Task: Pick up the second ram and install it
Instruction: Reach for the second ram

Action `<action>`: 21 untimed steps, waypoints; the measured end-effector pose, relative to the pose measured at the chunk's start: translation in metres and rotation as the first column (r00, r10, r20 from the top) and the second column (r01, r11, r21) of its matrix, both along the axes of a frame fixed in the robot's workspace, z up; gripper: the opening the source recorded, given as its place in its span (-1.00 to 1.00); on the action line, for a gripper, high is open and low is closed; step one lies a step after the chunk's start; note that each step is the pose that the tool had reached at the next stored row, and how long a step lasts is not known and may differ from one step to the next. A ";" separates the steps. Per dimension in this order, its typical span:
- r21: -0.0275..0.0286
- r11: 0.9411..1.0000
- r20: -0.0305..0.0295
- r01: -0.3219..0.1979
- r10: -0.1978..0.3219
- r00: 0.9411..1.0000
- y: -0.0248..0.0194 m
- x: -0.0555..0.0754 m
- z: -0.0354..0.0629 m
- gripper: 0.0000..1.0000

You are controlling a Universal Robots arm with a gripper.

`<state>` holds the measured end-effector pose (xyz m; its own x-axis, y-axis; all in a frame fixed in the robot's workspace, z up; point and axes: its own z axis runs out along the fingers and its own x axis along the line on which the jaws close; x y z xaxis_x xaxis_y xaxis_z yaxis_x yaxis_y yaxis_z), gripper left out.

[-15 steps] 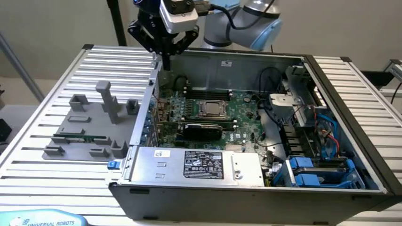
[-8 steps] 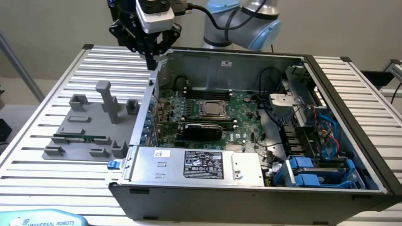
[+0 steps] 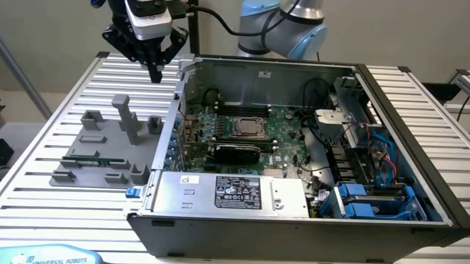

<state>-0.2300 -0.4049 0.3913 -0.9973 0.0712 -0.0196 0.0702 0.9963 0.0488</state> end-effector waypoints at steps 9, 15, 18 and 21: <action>0.000 1.000 0.000 0.000 0.000 1.000 -0.0050 -0.041 -0.0049 -0.79; 0.000 1.000 0.000 0.000 0.000 1.000 -0.0084 -0.068 -0.0094 -0.79; 0.000 1.000 0.000 0.000 0.000 1.000 -0.0101 -0.082 -0.0119 -0.79; 0.000 1.000 0.000 0.000 0.000 1.000 -0.0114 -0.095 -0.0152 -0.79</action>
